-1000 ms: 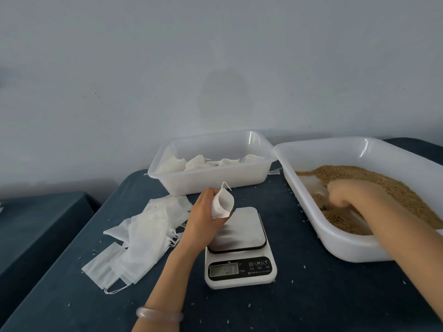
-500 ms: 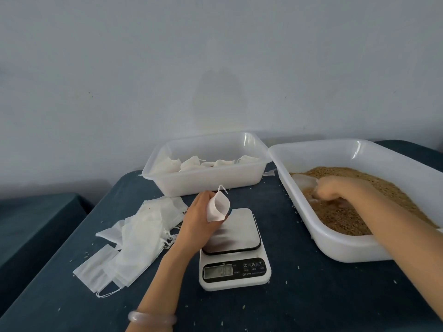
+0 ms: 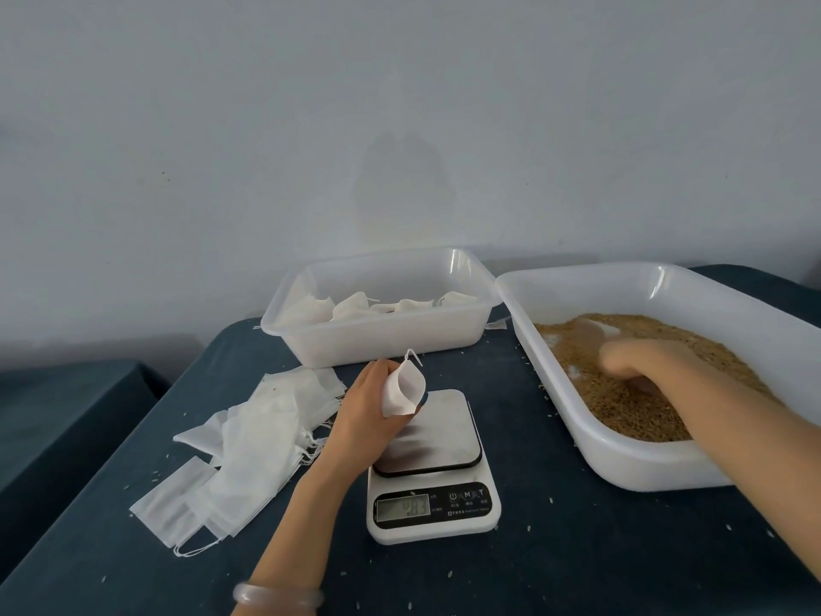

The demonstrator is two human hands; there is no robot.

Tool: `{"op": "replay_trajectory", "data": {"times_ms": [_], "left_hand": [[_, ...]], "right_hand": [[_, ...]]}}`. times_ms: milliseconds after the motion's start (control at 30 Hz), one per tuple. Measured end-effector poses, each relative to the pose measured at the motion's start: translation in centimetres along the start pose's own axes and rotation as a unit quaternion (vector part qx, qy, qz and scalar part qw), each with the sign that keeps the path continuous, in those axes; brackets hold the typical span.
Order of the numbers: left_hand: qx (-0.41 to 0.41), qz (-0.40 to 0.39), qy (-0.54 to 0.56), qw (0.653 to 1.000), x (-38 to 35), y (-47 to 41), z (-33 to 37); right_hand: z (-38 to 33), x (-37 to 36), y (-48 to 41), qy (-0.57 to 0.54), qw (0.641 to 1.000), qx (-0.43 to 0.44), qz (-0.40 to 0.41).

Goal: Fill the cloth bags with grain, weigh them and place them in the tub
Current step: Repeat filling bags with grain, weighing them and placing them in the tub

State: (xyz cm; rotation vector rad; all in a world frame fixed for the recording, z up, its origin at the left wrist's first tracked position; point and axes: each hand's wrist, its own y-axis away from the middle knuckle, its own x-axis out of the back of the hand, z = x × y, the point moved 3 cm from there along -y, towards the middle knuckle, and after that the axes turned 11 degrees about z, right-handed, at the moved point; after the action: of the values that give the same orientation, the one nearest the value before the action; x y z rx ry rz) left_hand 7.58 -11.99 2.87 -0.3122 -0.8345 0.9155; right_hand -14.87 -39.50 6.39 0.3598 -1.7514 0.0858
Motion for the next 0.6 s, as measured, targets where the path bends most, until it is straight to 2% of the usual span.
{"op": "replay_trajectory", "data": {"times_ms": [167,267,467,500,600], "left_hand": [[-0.001,-0.004,-0.010,1.000,0.0,0.0,0.2],[0.002,-0.009,-0.007,1.000,-0.1,0.1,0.1],[0.015,-0.014,-0.002,1.000,0.0,0.1,0.3],[0.019,-0.012,-0.001,1.000,0.0,0.2,0.3],[0.046,-0.002,0.006,0.999,0.2,0.2,0.5]], "right_hand": [[-1.9,-0.7,2.2,-0.155,0.977,0.032,-0.145],[-1.9,-0.4,1.9,-0.249,0.951,0.005,-0.182],[-1.4,0.4,0.7,-0.406,0.896,-0.045,-0.172],[-1.5,0.4,0.6,-0.408,0.899,-0.040,-0.157],[-1.4,0.9,0.1,-0.349,0.935,0.004,-0.062]]}}
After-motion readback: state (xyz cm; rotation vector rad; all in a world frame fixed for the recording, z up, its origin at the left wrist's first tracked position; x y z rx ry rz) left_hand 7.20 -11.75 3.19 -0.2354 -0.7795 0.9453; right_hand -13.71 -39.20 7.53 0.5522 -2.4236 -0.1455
